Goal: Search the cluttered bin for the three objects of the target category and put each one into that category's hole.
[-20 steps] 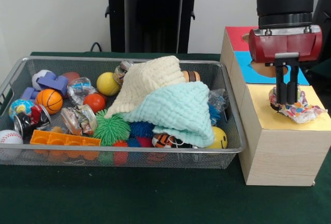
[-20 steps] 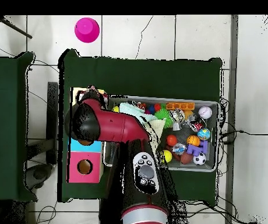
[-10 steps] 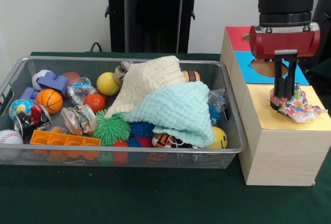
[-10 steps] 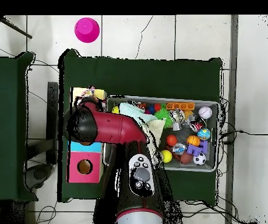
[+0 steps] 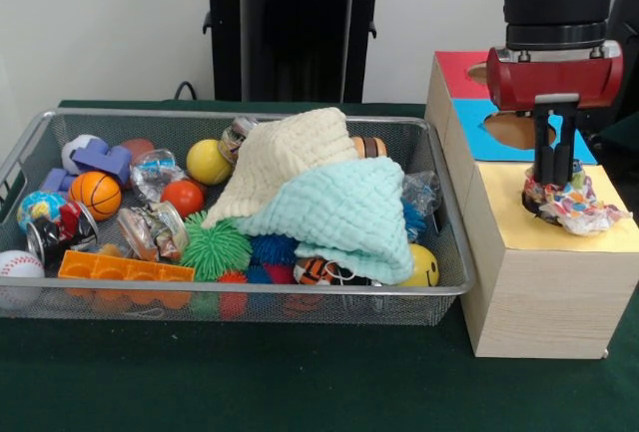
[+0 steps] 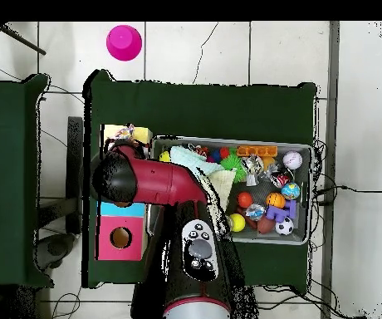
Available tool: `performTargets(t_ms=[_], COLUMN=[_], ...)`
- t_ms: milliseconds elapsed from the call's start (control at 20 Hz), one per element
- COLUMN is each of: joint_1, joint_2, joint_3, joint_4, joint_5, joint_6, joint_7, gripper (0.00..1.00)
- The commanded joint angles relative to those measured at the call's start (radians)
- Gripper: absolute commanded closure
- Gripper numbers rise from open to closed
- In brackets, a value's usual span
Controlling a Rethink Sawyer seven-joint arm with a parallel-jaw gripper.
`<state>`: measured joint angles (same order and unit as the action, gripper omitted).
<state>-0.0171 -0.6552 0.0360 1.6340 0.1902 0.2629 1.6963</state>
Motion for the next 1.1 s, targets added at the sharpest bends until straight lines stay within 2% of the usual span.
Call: performTargets(t_ms=[50, 550, 1100], joint_1=[-0.012, 0.001, 0.008], joint_2=[0.028, 0.108, 0.16], joint_3=[0.02, -0.01, -0.019], joint_4=[0.017, 0.002, -0.029], joint_5=[0.047, 0.016, 0.027], joint_6=[0.07, -0.005, 0.017], joint_7=[0.206, 0.187, 0.185], gripper=[1.0, 1.0, 1.0])
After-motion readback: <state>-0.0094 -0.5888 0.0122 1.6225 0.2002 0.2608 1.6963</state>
